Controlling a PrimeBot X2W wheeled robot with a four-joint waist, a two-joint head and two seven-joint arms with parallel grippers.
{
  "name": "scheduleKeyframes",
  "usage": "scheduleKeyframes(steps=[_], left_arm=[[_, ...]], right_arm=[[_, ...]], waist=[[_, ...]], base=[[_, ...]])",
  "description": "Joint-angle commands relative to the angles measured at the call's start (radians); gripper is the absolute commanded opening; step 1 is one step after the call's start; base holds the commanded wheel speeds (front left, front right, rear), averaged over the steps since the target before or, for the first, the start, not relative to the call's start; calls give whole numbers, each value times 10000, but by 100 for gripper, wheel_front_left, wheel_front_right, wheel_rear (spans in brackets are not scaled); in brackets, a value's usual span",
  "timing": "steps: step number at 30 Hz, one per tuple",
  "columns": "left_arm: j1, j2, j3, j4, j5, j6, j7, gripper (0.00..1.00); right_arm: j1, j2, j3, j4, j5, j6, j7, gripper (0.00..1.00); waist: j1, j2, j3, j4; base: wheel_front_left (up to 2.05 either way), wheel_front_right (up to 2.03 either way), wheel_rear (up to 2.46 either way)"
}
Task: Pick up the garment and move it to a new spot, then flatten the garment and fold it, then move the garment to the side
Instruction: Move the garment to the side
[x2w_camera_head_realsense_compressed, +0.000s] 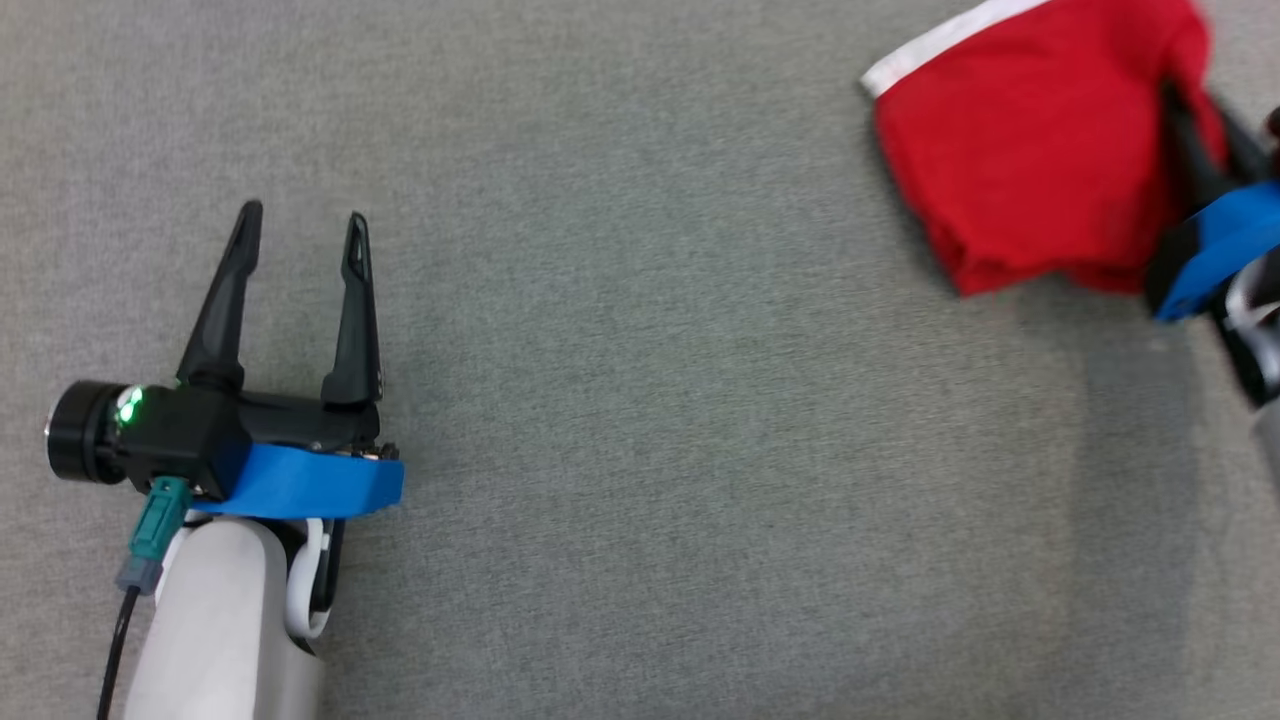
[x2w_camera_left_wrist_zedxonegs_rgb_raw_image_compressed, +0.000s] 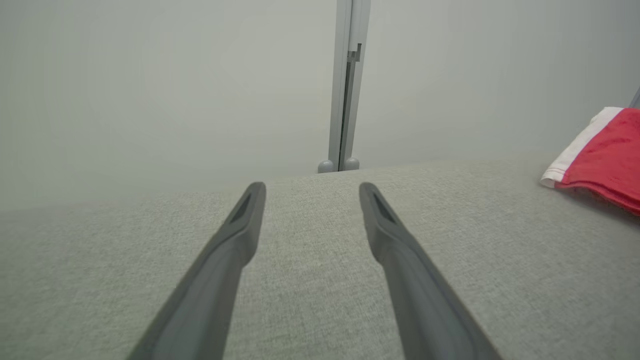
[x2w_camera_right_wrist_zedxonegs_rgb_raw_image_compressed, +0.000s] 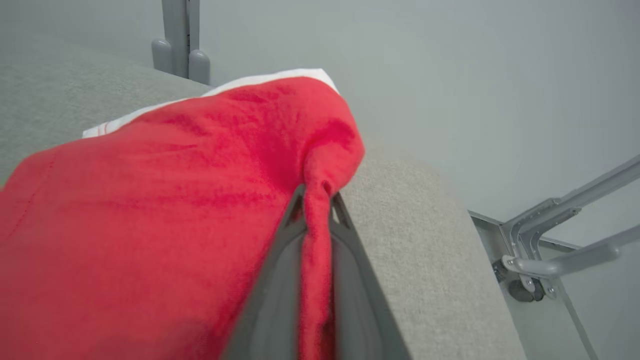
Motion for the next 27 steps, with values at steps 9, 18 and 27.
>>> scheduleKeyframes(steps=[9, 18, 27], left_arm=[[-553, 109, -100, -493, -7, -46, -30, 100], [-674, 211, -1, -807, -41, 45, -30, 100], [-567, 256, -23, -757, -87, 73, -30, 100]], right_arm=[[-1547, -2045, 27, 730, 28, -2, 1016, 0], [-2520, -2483, -138, 1556, 99, -2, 1018, 0], [-2794, -2288, -562, 2118, -494, -2, 805, 100]], waist=[[-1, -2, 1001, 566], [-1, -2, 1349, 505], [-1, -2, 1226, 584]], base=[[0, 0, 0], [0, 0, 0], [0, 0, 0]])
